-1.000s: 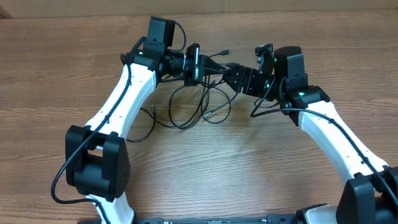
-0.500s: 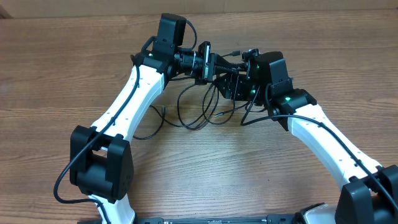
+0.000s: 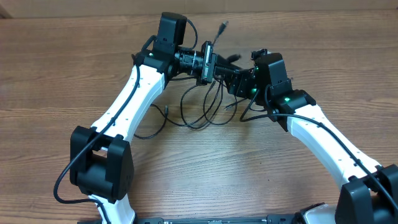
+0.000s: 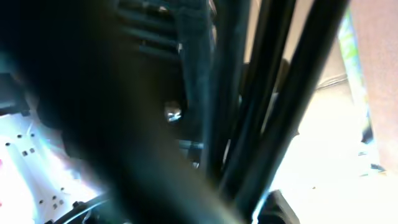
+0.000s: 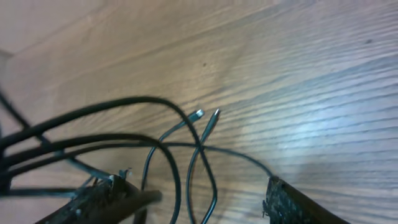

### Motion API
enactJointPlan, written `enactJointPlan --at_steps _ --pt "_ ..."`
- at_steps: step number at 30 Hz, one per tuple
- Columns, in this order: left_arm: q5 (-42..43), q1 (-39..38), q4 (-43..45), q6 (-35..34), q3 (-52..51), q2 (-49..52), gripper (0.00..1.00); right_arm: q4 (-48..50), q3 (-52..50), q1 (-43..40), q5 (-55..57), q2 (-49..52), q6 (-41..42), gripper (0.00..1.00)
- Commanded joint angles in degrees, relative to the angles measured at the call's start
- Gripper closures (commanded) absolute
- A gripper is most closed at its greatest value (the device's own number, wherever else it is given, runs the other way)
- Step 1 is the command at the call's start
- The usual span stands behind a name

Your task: Untangle cables

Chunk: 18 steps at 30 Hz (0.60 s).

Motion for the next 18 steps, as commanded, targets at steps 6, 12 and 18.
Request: enactJointPlan --at_steps 6,12,18 --pt "11.2 -1.6 0.2 -0.6 -0.4 -0.9 0.96 1.3 0.4 -2.7 8.8 0.1 5.5 0.23" --pt "11.2 -1.4 0.2 -0.6 -0.4 -0.9 0.96 -1.6 0.3 -5.4 9.6 0.1 5.5 0.23" --pt "11.5 -0.6 0.2 -0.6 -0.4 -0.9 0.96 -6.0 0.3 -8.8 11.5 0.1 5.5 0.23"
